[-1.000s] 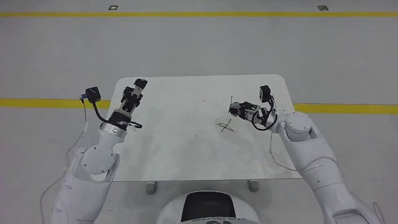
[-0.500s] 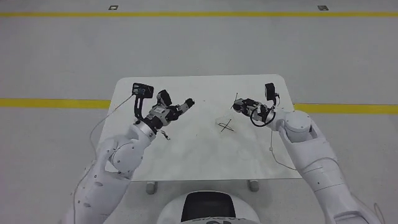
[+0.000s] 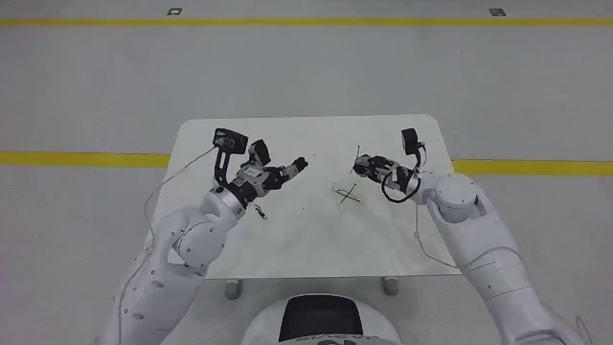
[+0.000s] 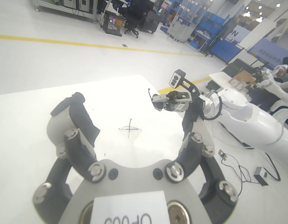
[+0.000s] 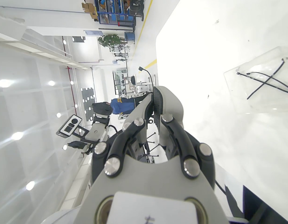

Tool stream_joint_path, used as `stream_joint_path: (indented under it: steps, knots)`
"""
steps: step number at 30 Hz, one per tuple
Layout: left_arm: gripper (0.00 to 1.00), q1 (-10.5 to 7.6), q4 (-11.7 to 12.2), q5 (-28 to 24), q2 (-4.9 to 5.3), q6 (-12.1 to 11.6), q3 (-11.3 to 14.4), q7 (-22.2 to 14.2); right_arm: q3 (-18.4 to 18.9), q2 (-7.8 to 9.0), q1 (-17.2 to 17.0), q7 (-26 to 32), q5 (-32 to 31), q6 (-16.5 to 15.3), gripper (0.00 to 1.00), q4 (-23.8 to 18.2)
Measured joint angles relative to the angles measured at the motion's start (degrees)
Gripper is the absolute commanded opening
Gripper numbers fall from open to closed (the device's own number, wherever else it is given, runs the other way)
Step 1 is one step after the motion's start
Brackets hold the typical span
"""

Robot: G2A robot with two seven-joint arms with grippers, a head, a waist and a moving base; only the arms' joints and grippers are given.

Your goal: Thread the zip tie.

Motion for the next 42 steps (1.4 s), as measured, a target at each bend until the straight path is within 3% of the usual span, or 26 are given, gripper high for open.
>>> stream_joint_path:
  steps: [5, 14, 19, 23, 27, 29, 37, 42]
  knots:
    - [1.0, -0.46, 0.29, 3.75, 0.12, -0.55, 1.91, -2.44, 1.06, 0.32, -1.63, -2.83, -1.16, 0.74, 0.0, -2.29]
    - [1.0, -0.74, 0.41, 4.46, 0.19, -0.61, 1.98, -2.67, 1.02, 0.29, -2.04, -4.49, -1.52, 1.01, 0.0, -2.93]
    - [1.0, -1.8, -1.61, 16.85, 0.6, 0.4, 3.85, -5.95, 0.09, 0.2, -2.35, -5.66, -2.22, 1.39, 0.0, -4.06]
    - [1.0, -3.39, -2.61, 29.8, 0.64, 2.56, 7.24, -9.2, -0.55, 0.17, -2.15, -6.79, -3.45, 2.67, 0.0, -5.11]
    - [1.0, -4.51, -2.66, 37.7, 0.45, 4.06, 10.01, -10.27, -1.09, 0.13, -2.3, -7.97, -4.34, 4.62, 0.0, -6.05]
    - [1.0, -4.57, -2.67, 39.98, 0.43, 4.45, 10.62, -10.34, -1.18, 0.12, -2.3, -7.94, -4.24, 5.13, 0.0, -6.17]
    - [1.0, -4.71, -2.46, 40.89, 0.44, 4.19, 10.86, -9.85, -1.31, 0.09, -2.57, -8.54, -4.36, 4.68, 0.0, -6.34]
    - [1.0, -6.4, -2.33, 45.53, 0.12, 3.04, 13.61, -8.62, -1.25, 0.14, -3.01, -9.17, -4.56, 3.67, 0.0, -6.69]
